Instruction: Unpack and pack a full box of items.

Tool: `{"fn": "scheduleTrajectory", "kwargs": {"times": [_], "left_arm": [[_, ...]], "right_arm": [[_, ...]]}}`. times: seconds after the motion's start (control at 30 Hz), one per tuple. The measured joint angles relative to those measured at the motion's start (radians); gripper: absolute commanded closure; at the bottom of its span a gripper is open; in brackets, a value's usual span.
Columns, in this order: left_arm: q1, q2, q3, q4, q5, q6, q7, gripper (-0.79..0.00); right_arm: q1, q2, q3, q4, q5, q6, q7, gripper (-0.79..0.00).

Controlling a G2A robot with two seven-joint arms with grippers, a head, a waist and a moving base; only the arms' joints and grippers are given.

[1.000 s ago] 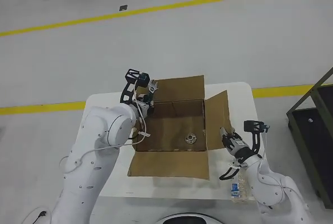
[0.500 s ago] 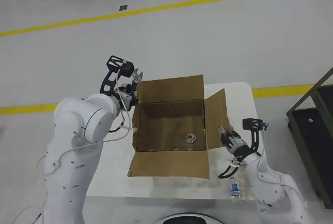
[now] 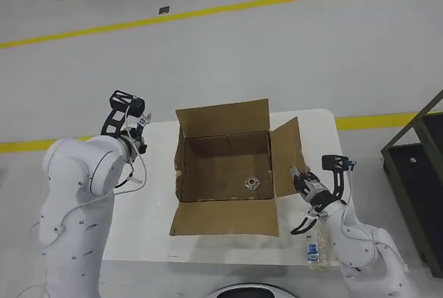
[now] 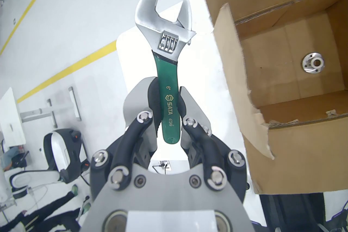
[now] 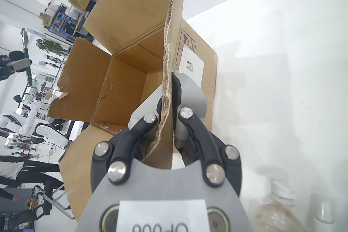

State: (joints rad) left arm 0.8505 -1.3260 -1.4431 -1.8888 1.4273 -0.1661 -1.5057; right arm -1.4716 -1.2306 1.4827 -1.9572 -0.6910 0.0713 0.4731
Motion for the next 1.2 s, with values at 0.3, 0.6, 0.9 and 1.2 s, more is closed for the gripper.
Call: {"fn": "scheduleTrajectory", "kwargs": {"times": [0.3,0.6,0.9,1.2], "left_arm": [[0.112,0.015,-0.051,-0.044,0.040,0.006,-0.031,0.000],[0.257,0.018,-0.042,-0.065,0.036,0.097,-0.030,0.000],[0.339,0.018,-0.028,-0.043,0.056,0.172,-0.029,0.000],[0.396,0.017,-0.014,-0.019,0.003,0.168,0.029,0.000]], "right_arm": [[0.021,0.000,-0.010,0.017,0.008,-0.002,-0.002,0.000],[0.026,0.002,-0.012,0.024,0.007,-0.007,0.008,0.000],[0.018,0.006,0.004,0.011,0.001,0.002,0.022,0.000],[0.025,0.008,0.010,0.015,0.003,0.002,0.026,0.000]]}}
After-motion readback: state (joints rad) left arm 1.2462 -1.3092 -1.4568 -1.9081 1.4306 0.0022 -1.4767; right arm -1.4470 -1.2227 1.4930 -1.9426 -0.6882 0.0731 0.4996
